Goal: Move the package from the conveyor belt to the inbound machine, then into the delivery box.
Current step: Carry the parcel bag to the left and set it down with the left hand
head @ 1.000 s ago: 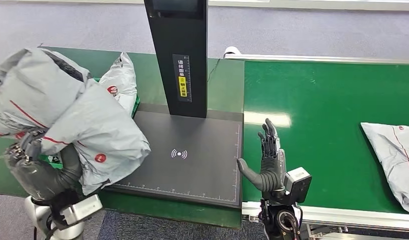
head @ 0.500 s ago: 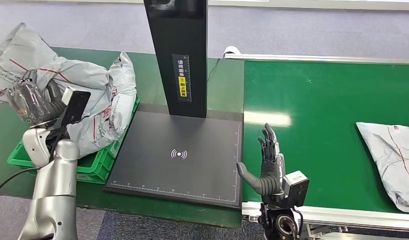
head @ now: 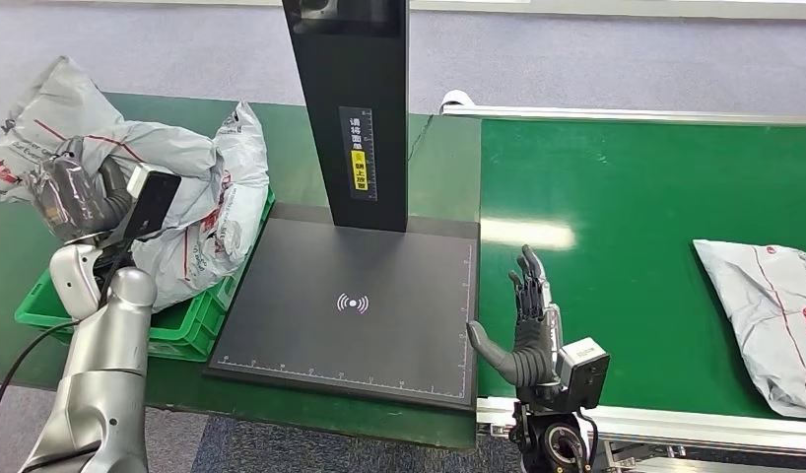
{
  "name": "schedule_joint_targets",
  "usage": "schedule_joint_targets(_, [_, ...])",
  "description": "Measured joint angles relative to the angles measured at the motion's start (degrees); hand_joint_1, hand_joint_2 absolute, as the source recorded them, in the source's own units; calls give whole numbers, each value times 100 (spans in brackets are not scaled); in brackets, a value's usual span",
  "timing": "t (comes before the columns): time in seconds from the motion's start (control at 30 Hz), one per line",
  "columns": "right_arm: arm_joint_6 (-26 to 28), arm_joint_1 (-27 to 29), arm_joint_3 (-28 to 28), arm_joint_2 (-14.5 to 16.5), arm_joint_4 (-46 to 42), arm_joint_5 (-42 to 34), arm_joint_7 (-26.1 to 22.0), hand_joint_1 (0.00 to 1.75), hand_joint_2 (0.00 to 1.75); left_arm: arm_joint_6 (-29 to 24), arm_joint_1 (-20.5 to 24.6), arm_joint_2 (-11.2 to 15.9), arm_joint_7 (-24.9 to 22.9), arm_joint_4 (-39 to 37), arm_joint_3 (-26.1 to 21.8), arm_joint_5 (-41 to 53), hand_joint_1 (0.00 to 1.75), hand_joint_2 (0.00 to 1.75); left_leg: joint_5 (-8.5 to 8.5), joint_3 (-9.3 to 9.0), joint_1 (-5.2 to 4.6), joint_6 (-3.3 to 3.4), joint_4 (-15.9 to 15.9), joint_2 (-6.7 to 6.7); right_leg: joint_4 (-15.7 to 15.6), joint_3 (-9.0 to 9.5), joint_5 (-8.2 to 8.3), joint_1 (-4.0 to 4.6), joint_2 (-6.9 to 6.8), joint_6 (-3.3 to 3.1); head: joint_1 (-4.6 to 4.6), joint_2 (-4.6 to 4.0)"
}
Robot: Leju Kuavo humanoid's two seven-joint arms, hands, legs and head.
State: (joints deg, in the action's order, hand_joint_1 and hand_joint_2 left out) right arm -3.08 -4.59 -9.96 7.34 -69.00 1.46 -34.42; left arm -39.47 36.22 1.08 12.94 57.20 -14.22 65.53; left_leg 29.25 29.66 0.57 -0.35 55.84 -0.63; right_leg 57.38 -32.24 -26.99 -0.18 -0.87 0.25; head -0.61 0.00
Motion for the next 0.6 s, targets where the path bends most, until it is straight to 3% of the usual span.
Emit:
schedule_joint_targets(0.17, [2, 18, 13, -10, -5, 24, 61, 0, 175, 110, 530, 231, -1304, -932, 34, 403, 175, 175, -2, 0, 1, -2, 0, -4, 1, 0, 3, 1, 3, -4, 2, 0])
schedule_joint_targets(0.33, [-1, 86, 30, -13, -18, 73, 109, 0, 175, 340, 1137, 591, -1703, -2033, -56, 158, 175, 175, -3, 0, 2, -3, 0, -7, 2, -2, 4, 3, 6, -6, 1, 0])
schedule_joint_targets(0.4, [-14, 104, 35, -13, -29, 97, 144, 0, 175, 757, 1284, 685, -1996, -2382, -80, 295, 175, 175, -2, 1, 2, -3, 0, -7, 2, -2, 4, 3, 6, -6, 1, 0])
schedule_joint_targets(0.5, [-82, 89, 44, -10, -28, 157, 197, 0, 175, 1851, 1399, 755, -2514, -2806, -67, 616, 175, 175, -2, 2, 1, -3, 0, -6, 2, -2, 4, 2, 6, -6, 2, 0])
schedule_joint_targets(0.6, [-133, 43, 57, 2, -16, 204, 212, 0, 175, 2642, 1457, 785, -2693, -3093, -31, 749, 175, 175, -2, 2, 1, -3, 0, -7, 2, -1, 4, 1, 5, -5, 3, 0])
